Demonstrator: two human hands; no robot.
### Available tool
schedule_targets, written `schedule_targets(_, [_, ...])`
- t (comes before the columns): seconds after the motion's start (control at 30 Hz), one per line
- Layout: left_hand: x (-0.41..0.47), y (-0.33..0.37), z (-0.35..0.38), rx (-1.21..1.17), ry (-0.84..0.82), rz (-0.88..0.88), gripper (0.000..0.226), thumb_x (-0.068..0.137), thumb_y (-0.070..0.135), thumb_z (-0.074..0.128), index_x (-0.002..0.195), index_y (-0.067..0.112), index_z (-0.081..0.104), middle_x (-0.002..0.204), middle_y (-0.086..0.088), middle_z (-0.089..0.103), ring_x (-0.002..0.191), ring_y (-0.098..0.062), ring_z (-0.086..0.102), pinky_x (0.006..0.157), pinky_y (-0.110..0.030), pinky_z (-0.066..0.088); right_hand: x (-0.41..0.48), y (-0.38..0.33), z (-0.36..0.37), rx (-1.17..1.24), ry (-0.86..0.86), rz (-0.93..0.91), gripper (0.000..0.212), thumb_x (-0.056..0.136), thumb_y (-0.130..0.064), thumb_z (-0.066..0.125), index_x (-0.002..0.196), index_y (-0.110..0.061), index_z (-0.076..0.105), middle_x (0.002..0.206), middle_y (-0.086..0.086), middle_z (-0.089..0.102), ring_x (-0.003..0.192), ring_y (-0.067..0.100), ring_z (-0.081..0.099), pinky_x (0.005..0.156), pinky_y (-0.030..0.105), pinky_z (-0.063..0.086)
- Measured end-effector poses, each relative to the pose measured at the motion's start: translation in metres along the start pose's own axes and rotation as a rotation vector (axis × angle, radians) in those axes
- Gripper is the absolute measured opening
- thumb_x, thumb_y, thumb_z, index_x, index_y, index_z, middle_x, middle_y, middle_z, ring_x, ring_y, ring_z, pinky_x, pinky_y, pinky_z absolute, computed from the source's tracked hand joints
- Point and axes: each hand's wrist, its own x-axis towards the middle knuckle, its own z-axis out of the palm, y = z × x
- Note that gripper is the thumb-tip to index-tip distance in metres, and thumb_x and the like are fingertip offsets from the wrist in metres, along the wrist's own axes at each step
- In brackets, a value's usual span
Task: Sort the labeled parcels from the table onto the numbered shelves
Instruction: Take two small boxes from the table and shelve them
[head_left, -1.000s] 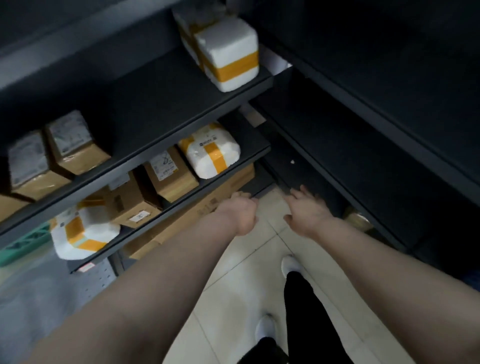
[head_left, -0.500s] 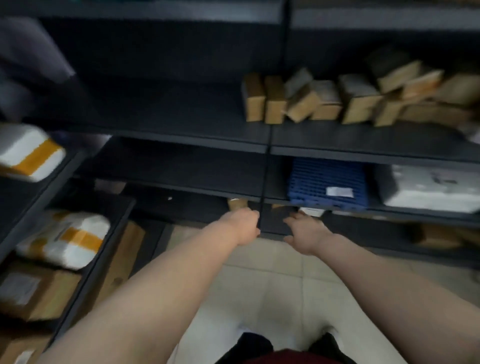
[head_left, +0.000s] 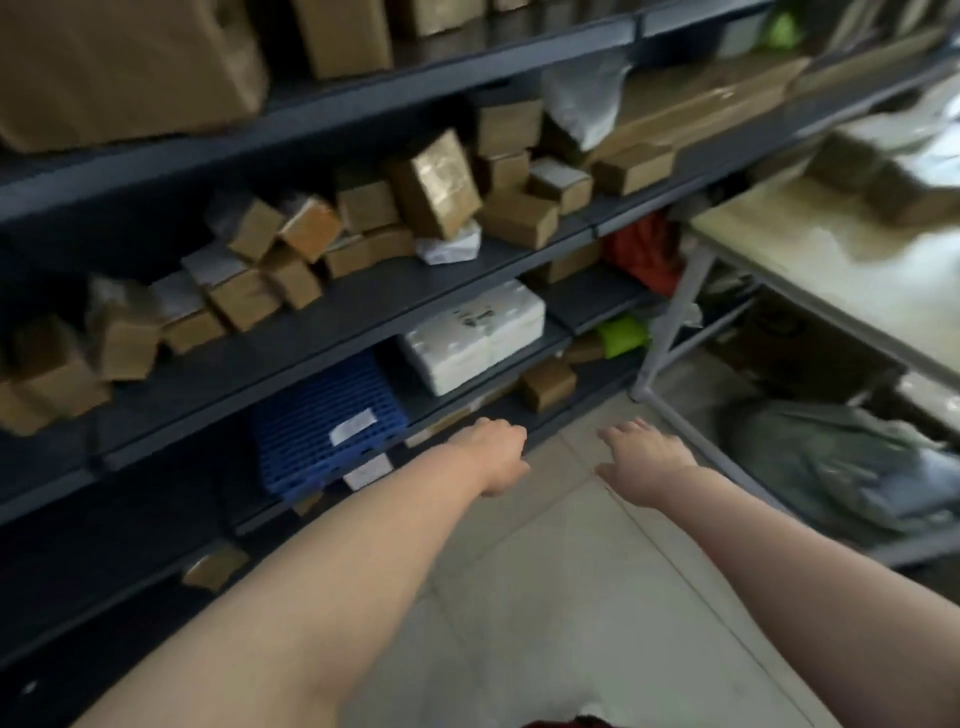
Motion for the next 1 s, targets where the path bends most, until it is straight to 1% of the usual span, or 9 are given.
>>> schedule_targets(0.1, [0.047, 0.075, -0.027, 0.076, 0.012, 0.111, 0.040, 0.099, 0.037, 0.047, 0.131, 0.014, 0.050, 0.133, -0.008, 0.052, 0.125, -0.029, 0.047, 0.096, -0.043, 0.044, -0.004, 0.079, -0.015, 0.050, 0.048, 0.112, 0.053, 0.095, -0.043, 0.048, 0.142, -0.022, 0.039, 0.147, 0.003, 0.039, 0.138, 0.024, 0.031, 0.107, 0.042, 0.034])
schedule_targets(0.17, [0.073, 0.120, -0.042, 0.106, 0.004, 0.161, 0.045, 0.100, 0.038, 0.046, 0.138, 0.014, 0.045, 0.138, -0.008, 0.049, 0.128, -0.030, 0.045, 0.098, -0.044, 0.043, -0.010, 0.123, -0.023, 0.090, 0.082, 0.179, 0.054, 0.094, -0.044, 0.048, 0.142, -0.022, 0.039, 0.145, 0.002, 0.040, 0.136, 0.024, 0.034, 0.105, 0.042, 0.035])
schedule_targets(0.27, [0.112, 0.174, -0.060, 0.150, 0.004, 0.251, 0.044, 0.099, 0.038, 0.047, 0.137, 0.015, 0.046, 0.136, -0.009, 0.051, 0.125, -0.030, 0.047, 0.097, -0.044, 0.045, -0.017, 0.178, -0.030, 0.133, 0.124, 0.262, 0.053, 0.093, -0.042, 0.049, 0.141, -0.021, 0.041, 0.141, 0.001, 0.043, 0.133, 0.023, 0.036, 0.102, 0.042, 0.037])
schedule_targets(0.4, [0.157, 0.237, -0.083, 0.222, 0.022, 0.364, 0.045, 0.099, 0.039, 0.048, 0.137, 0.015, 0.046, 0.137, -0.009, 0.051, 0.126, -0.031, 0.046, 0.098, -0.047, 0.045, -0.023, 0.245, -0.042, 0.204, 0.168, 0.378, 0.054, 0.093, -0.040, 0.050, 0.143, -0.022, 0.039, 0.144, 0.002, 0.042, 0.134, 0.025, 0.036, 0.102, 0.042, 0.038])
schedule_targets(0.5, [0.191, 0.276, -0.098, 0.263, 0.030, 0.446, 0.045, 0.099, 0.038, 0.048, 0.137, 0.014, 0.045, 0.139, -0.010, 0.050, 0.128, -0.031, 0.046, 0.100, -0.046, 0.044, -0.018, 0.289, -0.053, 0.236, 0.195, 0.442, 0.054, 0.093, -0.042, 0.051, 0.142, -0.021, 0.040, 0.144, 0.003, 0.042, 0.134, 0.025, 0.037, 0.103, 0.043, 0.040])
schedule_targets(0.6, [0.229, 0.311, -0.121, 0.303, 0.046, 0.523, 0.048, 0.099, 0.036, 0.049, 0.141, 0.014, 0.042, 0.141, -0.011, 0.048, 0.128, -0.031, 0.045, 0.098, -0.044, 0.044, -0.006, 0.328, -0.069, 0.276, 0.216, 0.517, 0.057, 0.095, -0.041, 0.048, 0.145, -0.019, 0.035, 0.148, 0.004, 0.038, 0.135, 0.027, 0.035, 0.104, 0.043, 0.039])
schedule_targets(0.73, [0.288, 0.353, -0.157, 0.305, 0.034, 0.614, 0.047, 0.100, 0.035, 0.048, 0.140, 0.013, 0.043, 0.141, -0.011, 0.047, 0.128, -0.032, 0.044, 0.098, -0.044, 0.042, 0.020, 0.377, -0.088, 0.311, 0.234, 0.647, 0.056, 0.096, -0.041, 0.048, 0.146, -0.021, 0.032, 0.146, 0.005, 0.041, 0.132, 0.027, 0.040, 0.099, 0.042, 0.039])
schedule_targets(0.83, [0.331, 0.380, -0.181, 0.274, -0.031, 0.652, 0.048, 0.099, 0.035, 0.048, 0.141, 0.012, 0.043, 0.142, -0.012, 0.048, 0.128, -0.032, 0.045, 0.104, -0.044, 0.041, 0.040, 0.408, -0.104, 0.356, 0.209, 0.718, 0.057, 0.097, -0.040, 0.047, 0.148, -0.021, 0.029, 0.148, 0.005, 0.038, 0.134, 0.027, 0.038, 0.101, 0.041, 0.039])
schedule_targets(1.0, [0.394, 0.417, -0.207, 0.305, -0.082, 0.664, 0.048, 0.102, 0.034, 0.045, 0.143, 0.011, 0.042, 0.144, -0.013, 0.047, 0.130, -0.034, 0.045, 0.107, -0.043, 0.039, 0.075, 0.454, -0.121, 0.420, 0.230, 0.762, 0.060, 0.098, -0.038, 0.046, 0.151, -0.021, 0.023, 0.153, 0.005, 0.031, 0.137, 0.027, 0.035, 0.105, 0.041, 0.037])
